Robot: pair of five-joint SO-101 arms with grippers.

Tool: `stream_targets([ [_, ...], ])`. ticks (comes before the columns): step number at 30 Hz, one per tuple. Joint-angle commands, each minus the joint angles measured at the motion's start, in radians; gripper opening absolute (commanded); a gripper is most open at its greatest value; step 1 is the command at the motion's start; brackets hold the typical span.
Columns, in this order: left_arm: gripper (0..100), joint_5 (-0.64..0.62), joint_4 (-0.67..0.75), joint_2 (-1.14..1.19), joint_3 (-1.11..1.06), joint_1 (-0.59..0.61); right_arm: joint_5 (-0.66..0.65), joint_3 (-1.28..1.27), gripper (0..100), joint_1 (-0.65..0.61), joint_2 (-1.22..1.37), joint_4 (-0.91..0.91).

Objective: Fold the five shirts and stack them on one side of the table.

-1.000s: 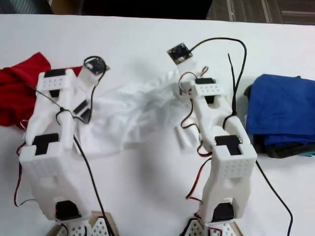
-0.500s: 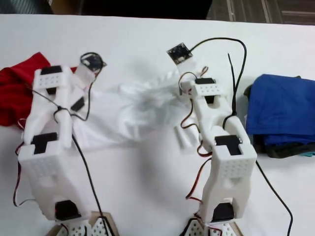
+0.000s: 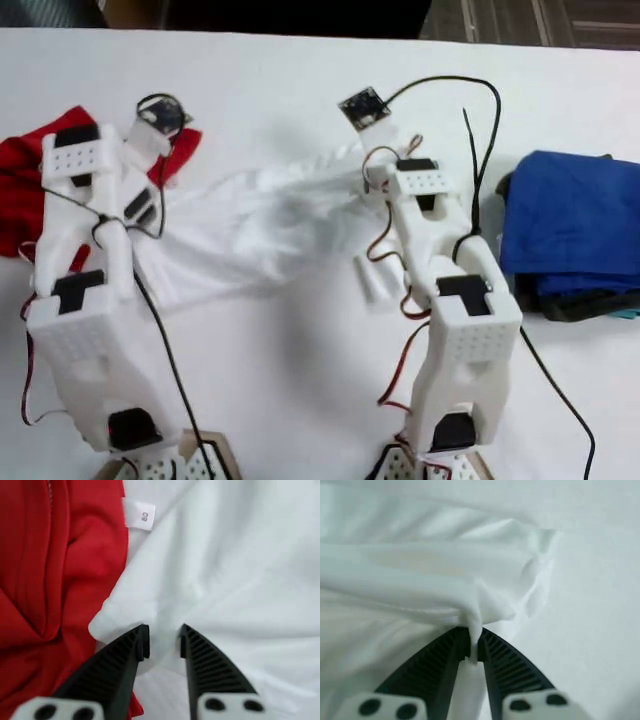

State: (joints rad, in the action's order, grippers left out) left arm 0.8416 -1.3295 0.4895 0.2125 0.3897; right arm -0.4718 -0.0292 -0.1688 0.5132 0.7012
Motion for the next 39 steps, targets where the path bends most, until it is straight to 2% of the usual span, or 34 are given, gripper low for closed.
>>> stream_targets([
  [1, 18, 0.032, 0.02, -0.006, 0.015, 0.02, -0.002, 0.029, 2.1, -0.008, -0.004, -0.013],
  [5, 15, 0.038, 0.028, -0.006, 0.016, 0.021, -0.002, 0.029, 2.1, -0.008, -0.004, -0.013],
  [11, 15, 0.038, 0.106, 0.014, 0.027, 0.058, -0.002, 0.029, 2.1, -0.008, -0.004, -0.013],
  [19, 15, 0.038, 0.12, 0.114, 0.033, 0.063, -0.002, 0.029, 2.1, -0.008, -0.002, -0.013],
  [23, 15, 0.032, 0.106, 0.112, 0.104, 0.063, -0.002, 0.028, 2.1, -0.008, -0.002, -0.013],
  [29, 15, 0.032, -0.006, 0.123, 0.265, 0.063, -0.002, 0.028, 2.1, -0.008, -0.002, -0.013],
  [39, 15, 0.031, -0.011, 0.144, 0.278, 0.063, -0.002, 0.028, 2.1, -0.008, -0.002, -0.013],
])
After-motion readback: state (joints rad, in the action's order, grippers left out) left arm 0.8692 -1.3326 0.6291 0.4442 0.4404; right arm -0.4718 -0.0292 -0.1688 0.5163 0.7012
